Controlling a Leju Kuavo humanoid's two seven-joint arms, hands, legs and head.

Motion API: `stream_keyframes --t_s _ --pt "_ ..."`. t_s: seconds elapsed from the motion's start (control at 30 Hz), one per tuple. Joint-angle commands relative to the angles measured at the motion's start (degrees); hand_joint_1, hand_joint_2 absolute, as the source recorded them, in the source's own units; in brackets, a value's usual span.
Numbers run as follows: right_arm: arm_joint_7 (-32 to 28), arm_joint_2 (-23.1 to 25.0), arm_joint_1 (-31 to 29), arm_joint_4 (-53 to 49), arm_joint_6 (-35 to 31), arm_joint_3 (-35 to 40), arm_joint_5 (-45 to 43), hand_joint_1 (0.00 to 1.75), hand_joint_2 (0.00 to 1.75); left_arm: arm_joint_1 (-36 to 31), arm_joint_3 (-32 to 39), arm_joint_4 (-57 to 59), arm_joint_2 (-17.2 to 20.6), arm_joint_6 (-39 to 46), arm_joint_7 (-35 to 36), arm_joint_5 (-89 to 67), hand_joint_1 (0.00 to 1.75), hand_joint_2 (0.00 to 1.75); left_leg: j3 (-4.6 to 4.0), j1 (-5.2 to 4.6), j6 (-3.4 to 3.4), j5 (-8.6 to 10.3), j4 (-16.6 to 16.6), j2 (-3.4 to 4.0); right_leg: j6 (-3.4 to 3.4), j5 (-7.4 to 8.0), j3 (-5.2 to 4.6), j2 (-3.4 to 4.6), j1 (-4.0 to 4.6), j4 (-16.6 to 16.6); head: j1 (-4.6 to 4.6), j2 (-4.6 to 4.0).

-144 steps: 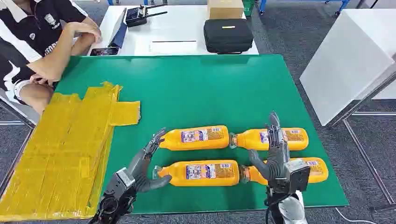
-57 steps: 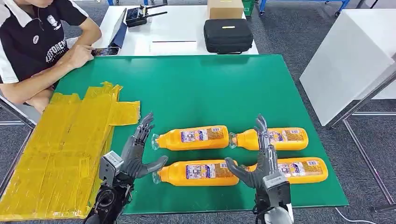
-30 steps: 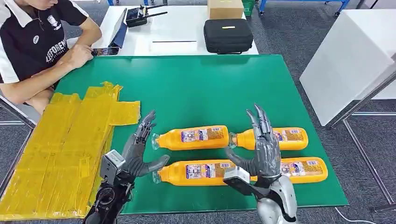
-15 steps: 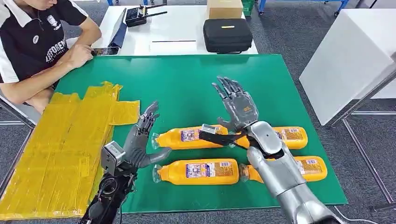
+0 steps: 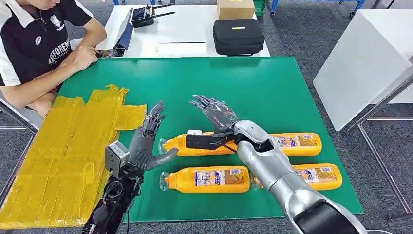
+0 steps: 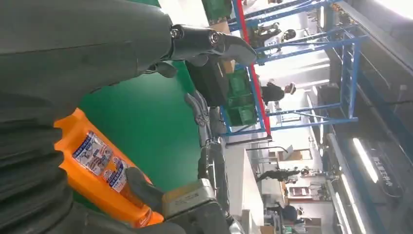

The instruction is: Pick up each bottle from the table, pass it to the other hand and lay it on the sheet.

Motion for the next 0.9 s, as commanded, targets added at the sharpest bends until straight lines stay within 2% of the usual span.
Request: stream_keyframes --t_s 0.03,0.27,0.47,0.67,0.9 --pt "1.1 -3.0 -1.0 -6.3 3.8 6.0 -6.3 0.00 1.75 -2.2 0.5 5.5 0.6 0.5 0.3 0.8 0.00 1.75 0.01 0.01 -0.11 -0.01 0.0 0.01 -0.09 0.00 0.01 -0.07 0.02 0.0 0.02 0.00" --pt "4.6 -4.9 0.6 -5.9 3.0 9.1 -4.9 0.00 1.75 -0.2 2.1 4.7 0.7 0.8 0.4 1.0 0.00 1.75 0.12 0.05 -0.22 -0.03 0.0 0.02 -0.18 -0.01 0.12 -0.13 0.07 -0.1 0.02 0.00" --pt "4.9 -5.1 0.4 -5.6 3.4 9.0 -5.0 0.00 1.75 0.1 2.1 4.3 0.8 0.9 0.4 1.0 0.00 1.75 -0.02 0.03 -0.14 -0.03 0.0 0.04 -0.11 -0.01 -0.04 -0.06 0.04 0.0 0.02 0.00" --pt "7.2 -4.8 -2.2 1.2 5.7 10.5 -4.9 0.00 1.75 -0.3 2.3 4.1 0.1 -0.1 1.0 0.6 0.00 1.75 -0.04 0.04 -0.15 -0.02 0.0 0.05 -0.12 0.02 -0.05 -0.07 0.05 0.0 0.02 0.00" --pt "7.6 -4.1 -2.8 3.3 6.2 10.8 -5.3 0.00 1.75 -0.2 2.6 4.0 0.2 -0.1 1.0 0.6 0.00 1.75 -0.11 0.00 -0.09 -0.01 0.0 0.06 -0.07 0.01 -0.13 0.00 0.00 0.0 0.02 0.00"
